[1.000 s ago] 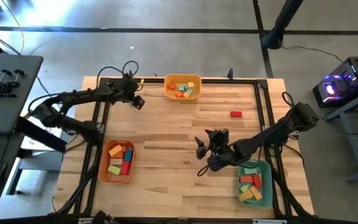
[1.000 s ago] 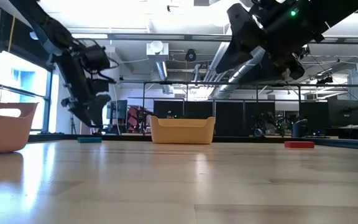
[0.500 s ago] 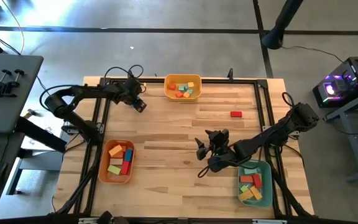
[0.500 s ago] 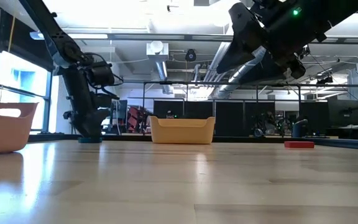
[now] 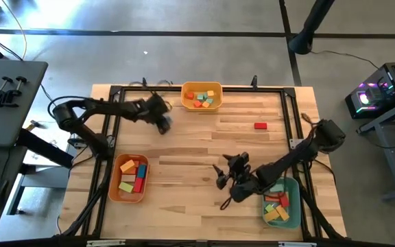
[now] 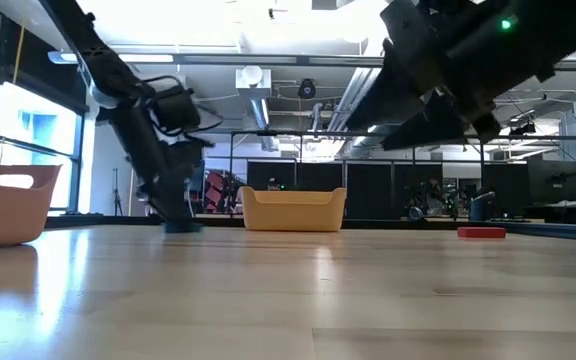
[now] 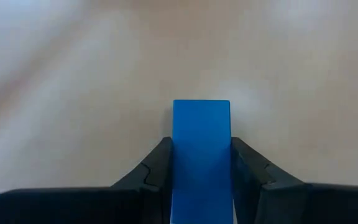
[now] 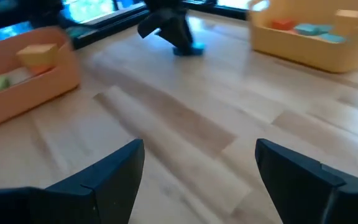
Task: Sort blocks by size
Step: Put the thin blue block into the green bin
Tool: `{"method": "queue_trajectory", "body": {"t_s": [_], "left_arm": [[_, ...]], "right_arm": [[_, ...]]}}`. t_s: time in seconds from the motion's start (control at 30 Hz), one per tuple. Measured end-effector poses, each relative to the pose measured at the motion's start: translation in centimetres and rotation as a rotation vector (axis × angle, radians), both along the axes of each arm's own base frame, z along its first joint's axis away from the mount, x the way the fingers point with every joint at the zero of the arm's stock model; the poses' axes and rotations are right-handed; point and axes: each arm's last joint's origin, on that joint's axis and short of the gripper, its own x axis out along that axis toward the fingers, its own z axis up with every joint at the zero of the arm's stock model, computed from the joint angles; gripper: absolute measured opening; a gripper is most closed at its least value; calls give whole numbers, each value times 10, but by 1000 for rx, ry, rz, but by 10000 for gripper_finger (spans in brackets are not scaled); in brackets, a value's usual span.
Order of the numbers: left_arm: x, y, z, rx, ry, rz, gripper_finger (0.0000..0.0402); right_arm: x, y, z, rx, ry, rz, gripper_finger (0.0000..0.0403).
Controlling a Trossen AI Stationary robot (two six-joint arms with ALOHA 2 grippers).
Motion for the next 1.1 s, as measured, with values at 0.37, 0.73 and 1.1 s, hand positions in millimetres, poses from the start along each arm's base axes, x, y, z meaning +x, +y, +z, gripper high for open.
{"method": "queue_trajectory", "body": {"t_s": [0.37,0.73,1.1], "left_arm": [[76,-111,36,121,-548,-531,82],[82,-208,79,264,-1012,-848,82],[75,-235,91,358,-1119,-789,82]], "right_arm": [[5,52,17,-261,-141,201,302],[11,59,68,-342,-357,452,302],[35,49,84,-461,-306,448,302]]}}
